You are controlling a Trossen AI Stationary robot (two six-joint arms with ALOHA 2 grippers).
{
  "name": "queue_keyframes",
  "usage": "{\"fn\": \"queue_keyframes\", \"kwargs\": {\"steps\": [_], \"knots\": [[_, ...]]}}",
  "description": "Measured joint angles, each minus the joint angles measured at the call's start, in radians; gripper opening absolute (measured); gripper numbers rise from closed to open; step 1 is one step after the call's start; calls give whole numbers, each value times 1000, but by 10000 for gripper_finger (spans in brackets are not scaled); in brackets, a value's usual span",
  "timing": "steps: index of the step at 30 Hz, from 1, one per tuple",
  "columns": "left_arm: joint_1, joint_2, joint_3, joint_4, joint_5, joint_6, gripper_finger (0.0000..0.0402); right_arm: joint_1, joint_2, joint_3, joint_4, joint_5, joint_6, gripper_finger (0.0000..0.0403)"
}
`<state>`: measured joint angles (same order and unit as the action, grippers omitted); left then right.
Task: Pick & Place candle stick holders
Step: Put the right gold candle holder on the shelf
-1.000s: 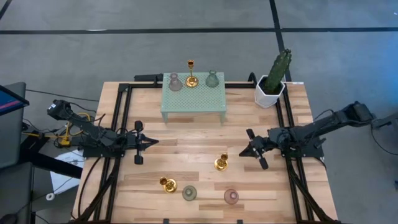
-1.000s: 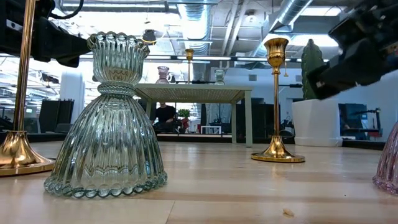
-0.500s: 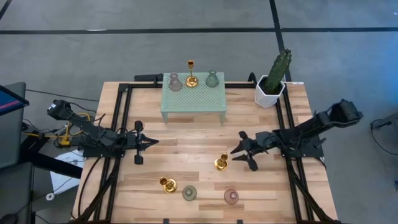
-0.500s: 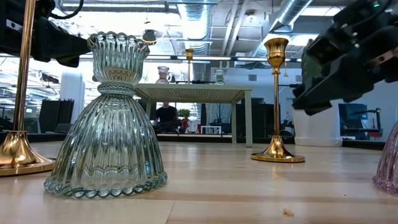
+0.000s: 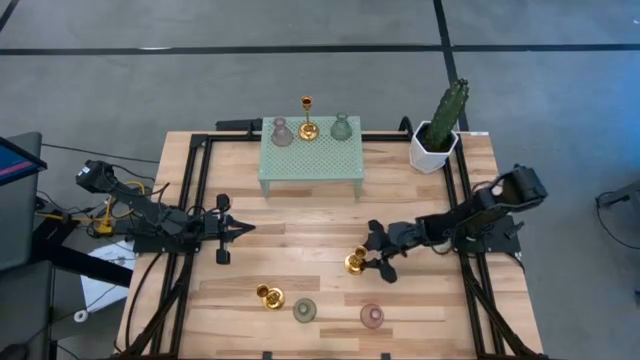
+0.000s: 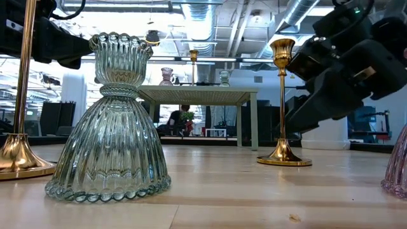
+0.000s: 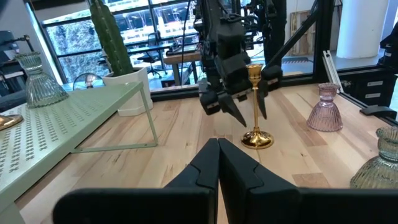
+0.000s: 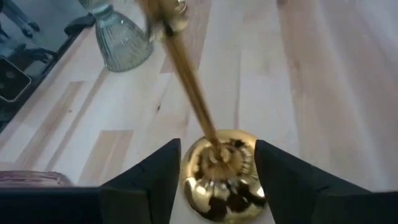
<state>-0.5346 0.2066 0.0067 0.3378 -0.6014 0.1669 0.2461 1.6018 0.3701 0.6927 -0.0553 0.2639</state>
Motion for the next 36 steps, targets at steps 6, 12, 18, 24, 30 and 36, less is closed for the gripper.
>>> {"fn": "queue_keyframes", "kwargs": {"steps": [6, 12, 18, 24, 30, 36], "knots": [[0, 0, 0, 0, 0, 0, 6, 28, 73, 76, 4, -2, -1, 152], [0, 0, 0, 0, 0, 0, 6, 30, 70, 85, -7, -3, 0, 75], [0, 0, 0, 0, 0, 0, 6, 29, 57, 87, -2, 4, -3, 13], [0, 0, 0, 0, 0, 0, 6, -7, -14, 84, -33, -2, 15, 7], [0, 0, 0, 0, 0, 0, 6, -63, -155, 143, -235, -4, -4, 5], [0, 0, 0, 0, 0, 0, 6, -118, -234, 340, -528, -12, -186, 3]]}}
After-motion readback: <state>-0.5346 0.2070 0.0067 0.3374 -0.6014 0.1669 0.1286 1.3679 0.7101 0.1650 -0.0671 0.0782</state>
